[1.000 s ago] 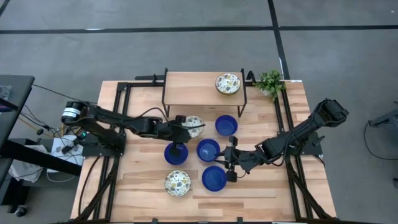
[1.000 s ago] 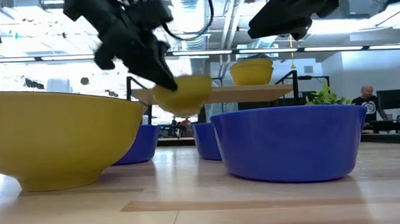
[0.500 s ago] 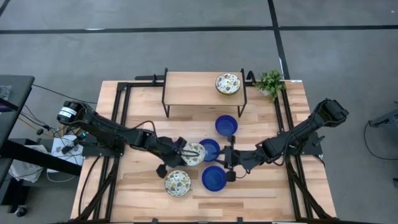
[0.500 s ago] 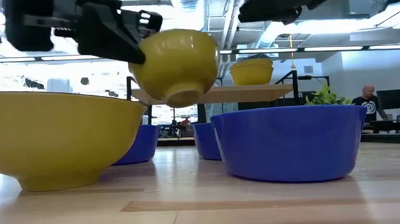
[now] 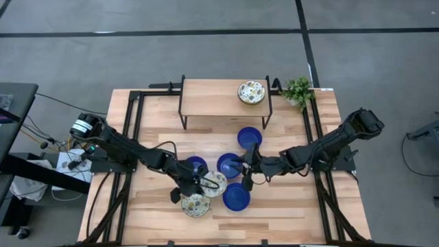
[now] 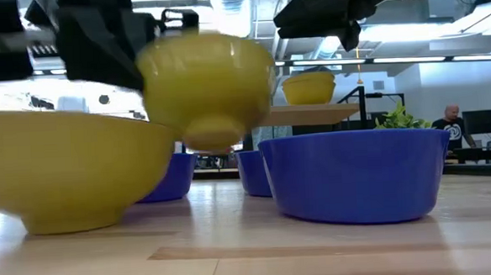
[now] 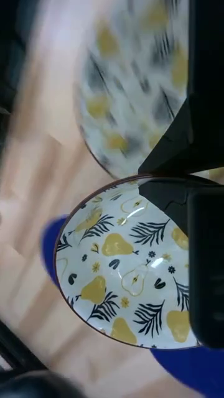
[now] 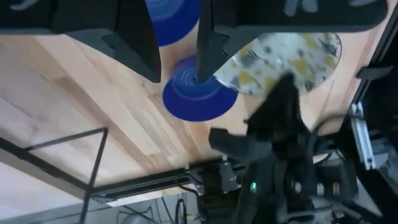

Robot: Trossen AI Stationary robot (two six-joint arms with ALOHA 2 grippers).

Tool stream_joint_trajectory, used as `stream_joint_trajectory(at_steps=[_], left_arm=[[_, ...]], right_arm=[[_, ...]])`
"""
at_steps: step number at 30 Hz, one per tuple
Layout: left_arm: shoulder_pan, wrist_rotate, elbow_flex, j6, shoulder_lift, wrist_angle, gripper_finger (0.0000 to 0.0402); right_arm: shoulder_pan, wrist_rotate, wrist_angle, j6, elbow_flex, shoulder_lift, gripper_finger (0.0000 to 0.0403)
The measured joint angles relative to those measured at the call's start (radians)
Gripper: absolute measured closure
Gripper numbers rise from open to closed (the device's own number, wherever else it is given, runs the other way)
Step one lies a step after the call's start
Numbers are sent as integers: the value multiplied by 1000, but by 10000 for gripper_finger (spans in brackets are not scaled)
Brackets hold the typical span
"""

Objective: Pick & Place Mini bowls
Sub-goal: Stack the yellow patterned bowl on top of the yellow patterned bowl on the shelf

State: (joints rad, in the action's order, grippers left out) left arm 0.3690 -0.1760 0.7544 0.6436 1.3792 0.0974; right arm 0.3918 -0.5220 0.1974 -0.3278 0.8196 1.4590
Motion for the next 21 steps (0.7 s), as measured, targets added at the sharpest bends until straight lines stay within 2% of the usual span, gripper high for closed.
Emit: stream_joint_trajectory(at_steps=[4,9,16,21], left_arm=[[19,118,0,36,20,26,389],[32,195,0,37,19,39,389],[92,507,0,36,24,43,389],[131,554,0,76,24,43,388]], right_arm=[[-2,1,14,-5,0,0,310],[-11,14,27,-5,0,0,310],[-30,139,8,-47,0,2,310],[-48,130,-9,-41,4,2,310]])
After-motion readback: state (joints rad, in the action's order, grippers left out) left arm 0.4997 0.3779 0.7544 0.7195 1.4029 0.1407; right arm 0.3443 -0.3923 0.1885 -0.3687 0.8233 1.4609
